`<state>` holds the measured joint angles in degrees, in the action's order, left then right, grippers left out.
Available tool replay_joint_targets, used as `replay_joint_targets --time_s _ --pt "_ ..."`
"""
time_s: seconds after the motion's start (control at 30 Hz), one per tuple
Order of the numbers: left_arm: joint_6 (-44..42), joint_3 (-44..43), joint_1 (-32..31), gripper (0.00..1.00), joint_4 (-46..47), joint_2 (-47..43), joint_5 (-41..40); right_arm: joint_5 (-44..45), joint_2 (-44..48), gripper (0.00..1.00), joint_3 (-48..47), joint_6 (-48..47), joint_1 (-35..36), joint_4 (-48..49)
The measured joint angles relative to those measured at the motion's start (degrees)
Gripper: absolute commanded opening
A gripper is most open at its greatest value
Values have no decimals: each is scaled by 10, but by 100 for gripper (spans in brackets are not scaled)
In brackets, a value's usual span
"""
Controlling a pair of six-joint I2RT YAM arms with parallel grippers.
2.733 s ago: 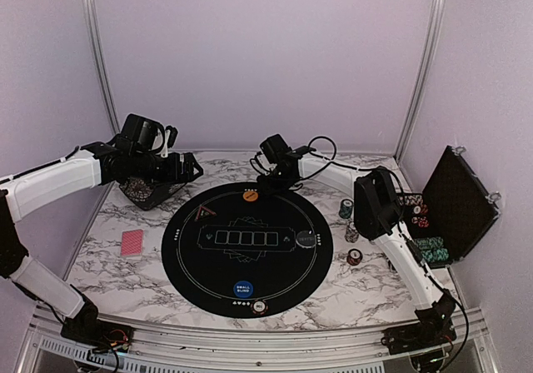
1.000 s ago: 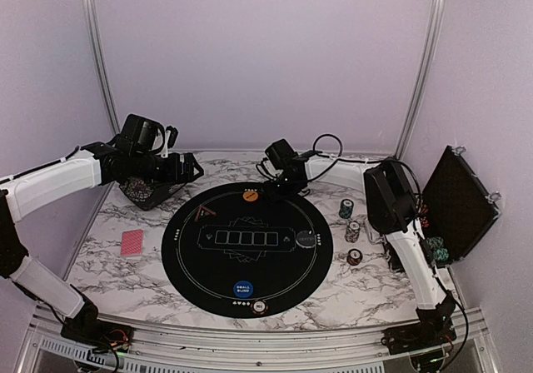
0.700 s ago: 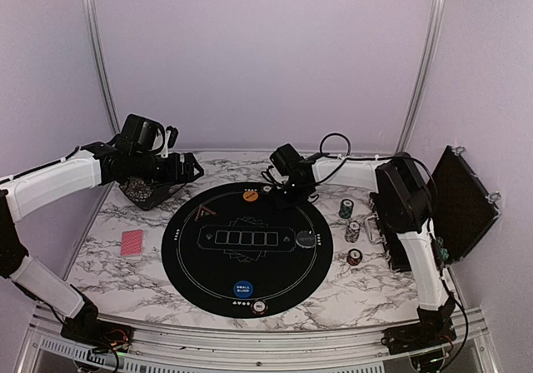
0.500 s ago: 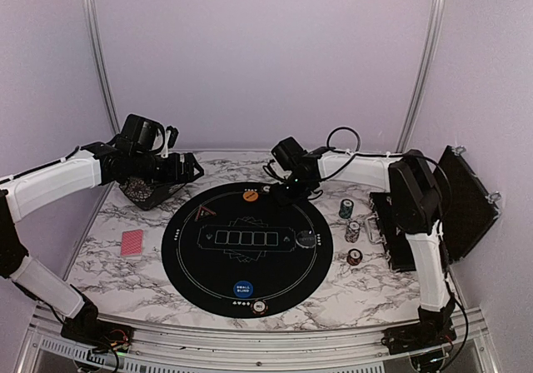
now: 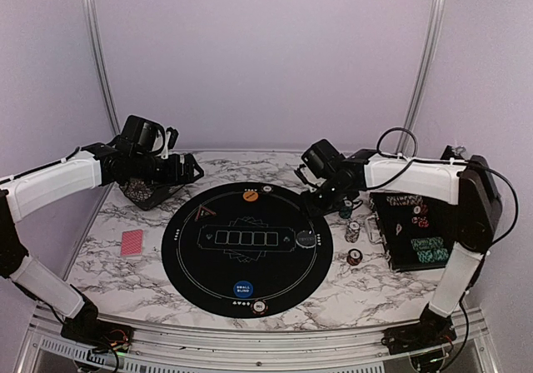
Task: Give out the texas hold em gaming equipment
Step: Pick up the pile of poker chips from the center of the board.
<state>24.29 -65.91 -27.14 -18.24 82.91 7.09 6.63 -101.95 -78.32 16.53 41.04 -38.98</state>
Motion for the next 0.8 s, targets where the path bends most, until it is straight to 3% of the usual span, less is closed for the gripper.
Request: replay_joint_targets --time_s 0.37,0.8 --pt "4 0 0 99 1 2 0 4 136 52 139 60 3 -52" --pt "4 -4 0 99 3 17 5 9 214 57 251 110 -2 -80"
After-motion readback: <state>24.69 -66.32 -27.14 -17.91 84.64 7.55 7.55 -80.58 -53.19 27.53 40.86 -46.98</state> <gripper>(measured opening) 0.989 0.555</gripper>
